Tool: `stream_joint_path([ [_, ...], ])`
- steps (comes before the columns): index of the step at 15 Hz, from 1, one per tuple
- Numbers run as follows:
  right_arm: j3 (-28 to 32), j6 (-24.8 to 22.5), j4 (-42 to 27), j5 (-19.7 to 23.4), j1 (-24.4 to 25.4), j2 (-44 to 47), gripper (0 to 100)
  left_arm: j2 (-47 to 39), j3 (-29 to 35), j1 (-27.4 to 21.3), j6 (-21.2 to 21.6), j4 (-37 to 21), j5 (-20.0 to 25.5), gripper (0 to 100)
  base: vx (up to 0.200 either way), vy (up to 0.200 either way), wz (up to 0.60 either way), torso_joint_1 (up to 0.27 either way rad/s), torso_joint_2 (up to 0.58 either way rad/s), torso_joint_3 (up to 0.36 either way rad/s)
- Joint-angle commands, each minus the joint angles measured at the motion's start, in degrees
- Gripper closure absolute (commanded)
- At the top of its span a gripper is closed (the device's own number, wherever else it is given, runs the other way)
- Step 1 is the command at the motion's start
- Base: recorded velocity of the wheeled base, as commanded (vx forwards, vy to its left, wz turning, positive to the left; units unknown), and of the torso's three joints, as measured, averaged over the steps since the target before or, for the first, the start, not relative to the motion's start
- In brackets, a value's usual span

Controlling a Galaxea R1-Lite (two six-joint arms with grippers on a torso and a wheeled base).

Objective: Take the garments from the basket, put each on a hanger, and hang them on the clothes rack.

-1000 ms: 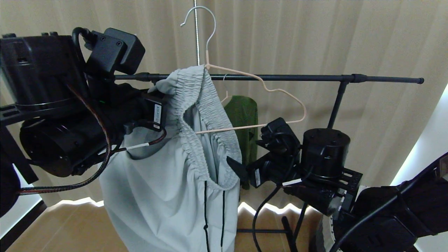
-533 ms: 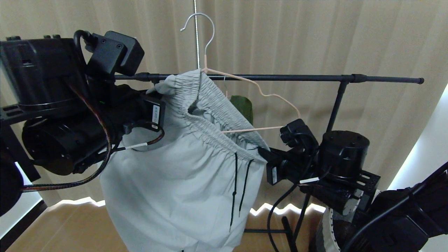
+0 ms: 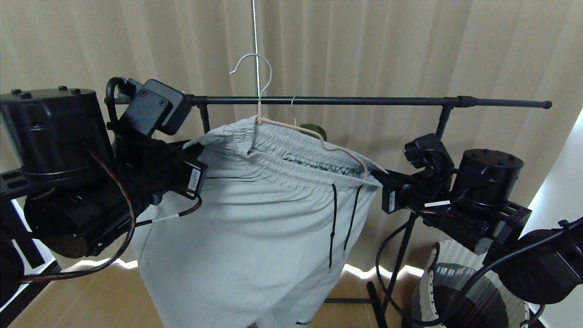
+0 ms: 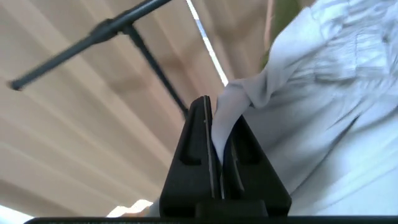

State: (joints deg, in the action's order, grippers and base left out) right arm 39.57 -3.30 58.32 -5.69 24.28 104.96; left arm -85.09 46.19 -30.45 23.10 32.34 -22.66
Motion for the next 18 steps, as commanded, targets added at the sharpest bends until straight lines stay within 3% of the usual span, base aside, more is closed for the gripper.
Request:
stream_joint_path([
  [1, 0.6, -0.04, -0.05, -0.11, -0.64, -0.9, 100, 0.28, -3.39, 1.62, 2.39, 2.46, -0.1, 100, 0.0, 0.0, 0.0, 0.0, 0.0, 0.0],
  [4, 0.95, -0.04, -0.49, -0.02, -0.64, -2.13, 100, -0.25, -7.61, 4.08, 8.28, 8.44, -0.19, 100, 0.0, 0.0, 0.0, 0.0, 0.0, 0.0],
  [6, 0.33, -0.12, -0.58, 0.42, -0.11, -3.27, 100, -1.66, -8.05, 4.35, 8.63, 10.2, -0.28, 100, 0.0, 0.0, 0.0, 0.0, 0.0, 0.0],
  [13, -2.39, -1.53, -0.58, 0.33, 9.91, -4.85, 100, -3.85, -6.82, 4.0, 7.84, 11.16, -0.98, 100, 0.0, 0.0, 0.0, 0.0, 0.0, 0.0],
  [14, -3.01, -1.71, -0.49, 0.33, 10.61, -4.85, 0, -3.77, -6.82, 4.0, 7.84, 11.16, -0.89, 100, 0.0, 0.0, 0.0, 0.0, 0.0, 0.0],
  [18, -7.75, -1.71, 0.04, 0.24, 13.51, -5.91, 0, -3.77, -6.82, 3.73, 7.66, 11.16, -0.89, 100, 0.0, 0.0, 0.0, 0.0, 0.0, 0.0],
])
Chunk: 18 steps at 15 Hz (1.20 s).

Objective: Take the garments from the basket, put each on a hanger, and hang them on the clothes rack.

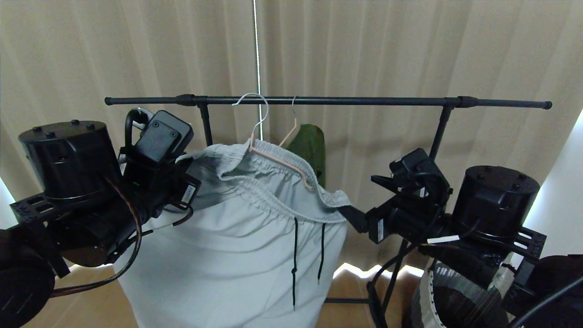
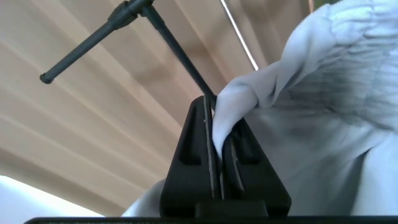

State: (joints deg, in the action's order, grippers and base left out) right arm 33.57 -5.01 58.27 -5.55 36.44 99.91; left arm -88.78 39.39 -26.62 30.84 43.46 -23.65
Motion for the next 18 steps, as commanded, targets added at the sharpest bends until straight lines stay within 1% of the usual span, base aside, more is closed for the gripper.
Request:
stream_joint_path([
  [1, -1.76, -0.09, 0.09, 0.1, 1.79, -1.21, 0, 0.01, -0.1, -0.27, -0.26, 0.05, 0.1, 100, 0.0, 0.0, 0.0, 0.0, 0.0, 0.0],
  [2, -1.14, -0.18, 0.09, 0.19, 1.97, -1.3, 0, 0.1, -0.19, -0.62, -0.96, 0.05, 0.1, 100, 0.0, 0.0, 0.0, 0.0, 0.0, 0.0],
  [4, 0.97, -2.46, -0.09, 0.19, 2.15, -0.95, 0, 0.1, -0.36, -2.2, -3.68, 0.05, 0.01, 100, 0.0, 0.0, 0.0, 0.0, 0.0, 0.0],
  [5, 1.5, -3.34, -0.35, 0.27, 2.41, -0.86, 0, 0.01, -0.36, -2.64, -4.12, 0.05, 0.01, 100, 0.0, 0.0, 0.0, 0.0, 0.0, 0.0],
  [6, 1.14, -4.13, -0.44, 0.36, 3.73, -0.69, 0, -0.16, -0.1, -2.73, -4.39, 0.05, 0.01, 100, 0.0, 0.0, 0.0, 0.0, 0.0, 0.0],
  [7, 0.79, -4.22, -0.53, 0.36, 4.52, -0.69, 0, -0.25, 0.16, -2.73, -4.65, 0.05, 0.01, 100, 0.0, 0.0, 0.0, 0.0, 0.0, 0.0],
  [8, -0.09, -4.22, -0.61, 0.45, 6.8, -0.51, 0, -0.78, 1.13, -2.29, -5.62, 0.05, -0.7, 100, 0.0, 0.0, 0.0, 0.0, 0.0, 0.0],
  [10, 0.27, -4.31, -0.53, 0.45, 9.09, -0.42, 0, -0.95, 0.43, -2.38, -6.14, 0.05, -2.98, 100, 0.0, 0.0, 0.0, 0.0, 0.0, 0.0],
  [12, 1.85, -4.39, -0.53, 0.62, 9.18, 0.28, 0, -0.86, -0.63, -2.99, -8.08, 0.05, -2.98, 100, 0.0, 0.0, 0.0, 0.0, 0.0, 0.0],
  [13, 3.69, -4.66, -0.61, 0.54, 8.91, 1.25, 0, -0.78, -0.63, -4.58, -9.31, 0.05, -3.07, 100, 0.0, 0.0, 0.0, 0.0, 0.0, 0.0],
  [14, 4.22, -4.66, -0.7, 0.54, 8.74, 1.51, 0, -0.78, -0.54, -4.66, -9.66, 0.05, -2.98, 100, 0.0, 0.0, 0.0, 0.0, 0.0, 0.0],
  [15, 5.8, -6.68, -1.76, 0.45, 6.8, 2.3, 0, -0.86, -0.72, -5.02, -9.75, 0.05, -2.89, 100, 0.0, 0.0, 0.0, 0.0, 0.0, 0.0],
  [16, 5.8, -6.68, -1.76, 0.45, 6.8, 2.3, 0, -0.86, -0.72, -5.02, -9.75, 0.05, -2.89, 100, 0.0, 0.0, 0.0, 0.0, 0.0, 0.0],
  [17, 8.35, -11.07, -1.93, 0.45, 3.2, 4.15, 0, -0.69, -1.42, -6.07, -9.66, 0.22, -2.81, 100, 0.0, 0.0, 0.0, 0.0, 0.0, 0.0],
  [18, 11.08, -13.01, -2.02, 0.45, 0.83, 5.91, 0, -0.6, -2.3, -6.95, -9.4, 1.63, -2.72, 100, 0.0, 0.0, 0.0, 0.0, 0.0, 0.0],
])
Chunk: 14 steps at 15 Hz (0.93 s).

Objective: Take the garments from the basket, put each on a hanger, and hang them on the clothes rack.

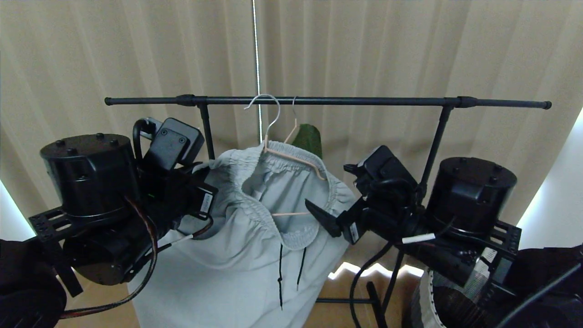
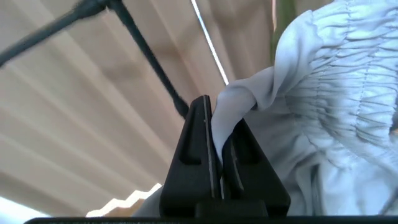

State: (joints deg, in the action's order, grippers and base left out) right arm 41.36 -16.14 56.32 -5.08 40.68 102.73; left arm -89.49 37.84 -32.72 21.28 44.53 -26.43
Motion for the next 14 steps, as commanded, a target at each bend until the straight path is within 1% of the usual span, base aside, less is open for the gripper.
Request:
stream_joint_path([
  [1, 4.6, -2.05, -0.33, 0.07, -4.38, 3.88, 0, 0.11, -1.54, -1.29, 0.51, 1.96, 0.06, 100, 0.0, 0.0, 0.0, 0.0, 0.0, 0.0],
  [3, 6.19, -2.14, -0.42, -0.01, -4.73, 5.55, 0, -0.07, -2.6, -2.79, 0.86, 4.16, 0.15, 100, 0.0, 0.0, 0.0, 0.0, 0.0, 0.0],
  [7, 7.5, -2.67, -0.51, -0.01, -4.64, 6.34, 0, 0.02, -2.86, -4.63, 1.04, 4.25, 0.15, 100, 0.0, 0.0, 0.0, 0.0, 0.0, 0.0],
  [11, 7.5, -3.11, -0.42, 0.07, -4.56, 6.34, 0, 0.11, -3.03, -6.22, 1.3, 4.33, 0.24, 100, 0.0, 0.0, 0.0, 0.0, 0.0, 0.0],
  [13, 7.33, -3.11, -0.33, 0.07, -4.56, 6.34, 0, 0.11, -3.47, -6.66, 1.39, 5.48, 0.24, 100, 0.0, 0.0, 0.0, 0.0, 0.0, 0.0],
  [14, 7.15, -3.11, -0.16, 0.16, -4.56, 6.34, 100, 0.11, -3.65, -6.83, 1.39, 5.65, 0.24, 100, 0.0, 0.0, 0.0, 0.0, 0.0, 0.0],
])
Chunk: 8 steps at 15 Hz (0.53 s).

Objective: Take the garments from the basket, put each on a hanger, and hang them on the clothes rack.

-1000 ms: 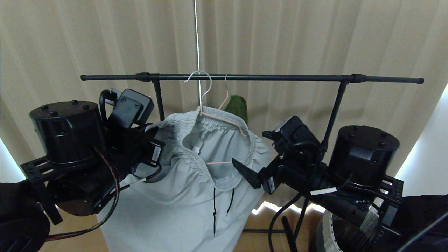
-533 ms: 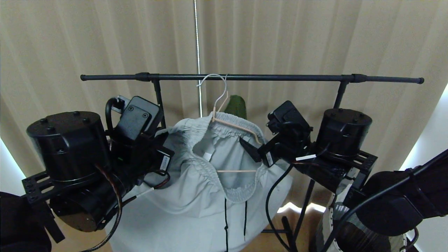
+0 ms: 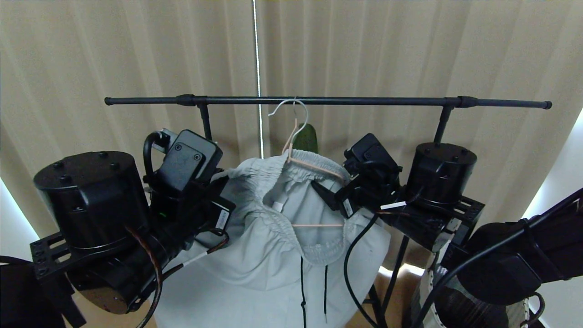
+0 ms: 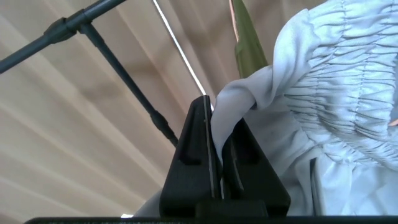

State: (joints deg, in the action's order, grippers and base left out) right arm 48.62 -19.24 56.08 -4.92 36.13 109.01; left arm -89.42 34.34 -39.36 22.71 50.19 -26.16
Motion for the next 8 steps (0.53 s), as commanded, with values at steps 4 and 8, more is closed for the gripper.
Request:
stream_joint_path([
  [4, -0.19, -0.01, 0.35, 0.0, -0.01, 0.06, 100, 0.03, -0.33, -0.19, -0.04, 0.0, -0.03, 100, 0.0, 0.0, 0.0, 0.0, 0.0, 0.0],
  [8, -0.72, 0.08, 0.61, 0.0, -0.01, -0.38, 100, -0.05, -0.42, 0.08, -0.04, 0.0, -0.03, 100, 0.0, 0.0, 0.0, 0.0, 0.0, 0.0],
])
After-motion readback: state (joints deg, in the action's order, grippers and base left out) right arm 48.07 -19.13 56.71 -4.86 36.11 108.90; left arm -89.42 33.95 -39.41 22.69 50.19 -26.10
